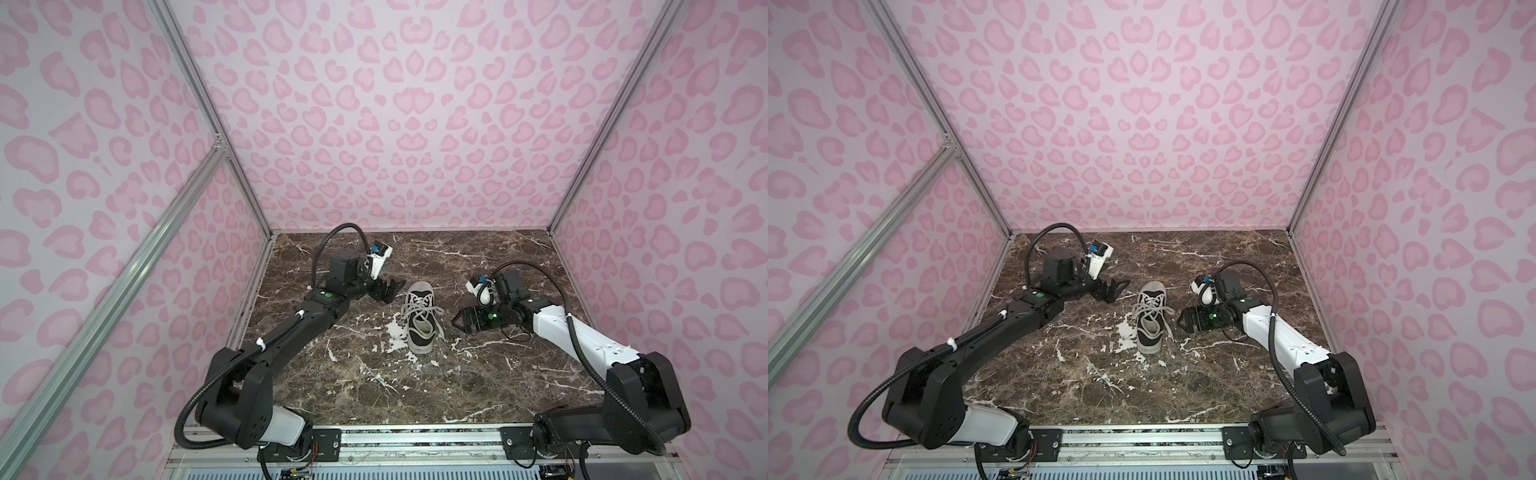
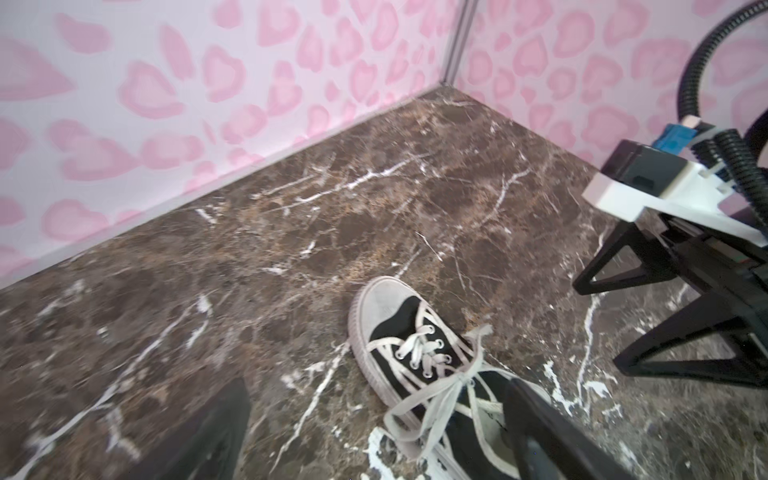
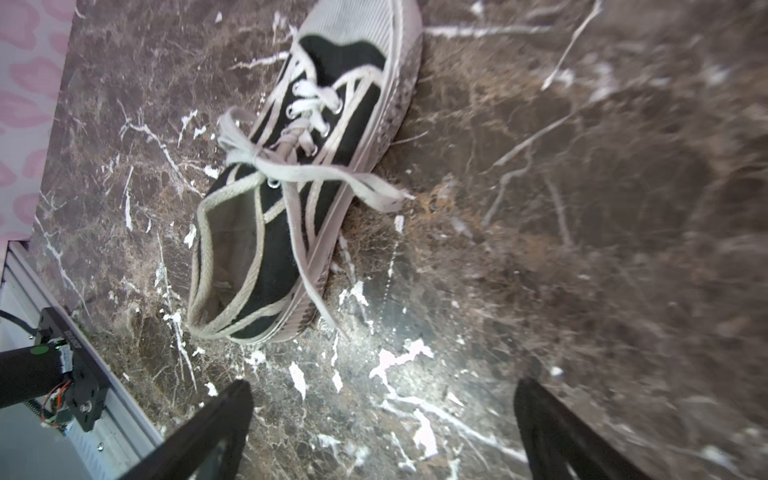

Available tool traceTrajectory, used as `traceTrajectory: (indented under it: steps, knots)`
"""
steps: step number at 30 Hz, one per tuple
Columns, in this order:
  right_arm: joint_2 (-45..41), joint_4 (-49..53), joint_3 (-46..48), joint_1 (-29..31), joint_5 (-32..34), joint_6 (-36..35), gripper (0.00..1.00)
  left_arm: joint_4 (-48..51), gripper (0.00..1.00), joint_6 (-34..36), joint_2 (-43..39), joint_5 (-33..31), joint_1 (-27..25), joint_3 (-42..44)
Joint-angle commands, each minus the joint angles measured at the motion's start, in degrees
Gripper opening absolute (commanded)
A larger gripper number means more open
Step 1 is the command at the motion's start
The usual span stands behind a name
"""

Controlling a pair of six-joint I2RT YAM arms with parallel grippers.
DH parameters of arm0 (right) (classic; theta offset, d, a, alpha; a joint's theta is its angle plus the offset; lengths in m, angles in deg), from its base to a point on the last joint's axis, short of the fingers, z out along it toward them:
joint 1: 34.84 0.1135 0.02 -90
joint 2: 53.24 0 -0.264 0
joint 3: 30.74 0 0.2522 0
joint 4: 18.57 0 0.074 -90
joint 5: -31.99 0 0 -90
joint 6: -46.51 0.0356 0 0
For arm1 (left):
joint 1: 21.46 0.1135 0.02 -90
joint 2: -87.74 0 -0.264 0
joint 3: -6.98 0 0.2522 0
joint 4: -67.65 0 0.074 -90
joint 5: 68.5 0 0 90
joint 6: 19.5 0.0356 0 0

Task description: Tie the shoes

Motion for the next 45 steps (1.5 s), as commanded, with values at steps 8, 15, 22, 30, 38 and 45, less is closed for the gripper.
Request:
traceTrajectory:
  steps: [8,15,22,30,38,45]
  knots:
    - [-11.7,-21.9,12.3,-7.3,23.6,1.8,0.98,-18.6,0.97,-11.1,-19.1,-15.6,11.5,20.7]
    - [-10.8,-41.4,20.8,-8.9,41.9,1.2,0.98,-12.0,0.97,-8.3,-18.8,-29.9,16.6,24.5]
    - [-4.5,-58.6,26.3,-14.3,42.7,0.4,0.98,-38.9,0.97,-6.4,-16.7,-34.4,18.4,39.7]
    - [2.6,-70.5,27.7,-16.0,41.8,-0.5,0.99,-58.9,0.97,-4.1,-9.5,-32.5,19.0,46.0]
    - [9.8,-88.0,33.5,-16.0,33.8,-4.1,0.99,-68.4,0.97,-2.9,3.6,-17.5,22.9,45.2]
    - [9.7,-83.1,31.0,-16.0,29.8,-6.0,0.99,-52.7,0.97,-3.6,4.7,-10.4,25.9,36.2]
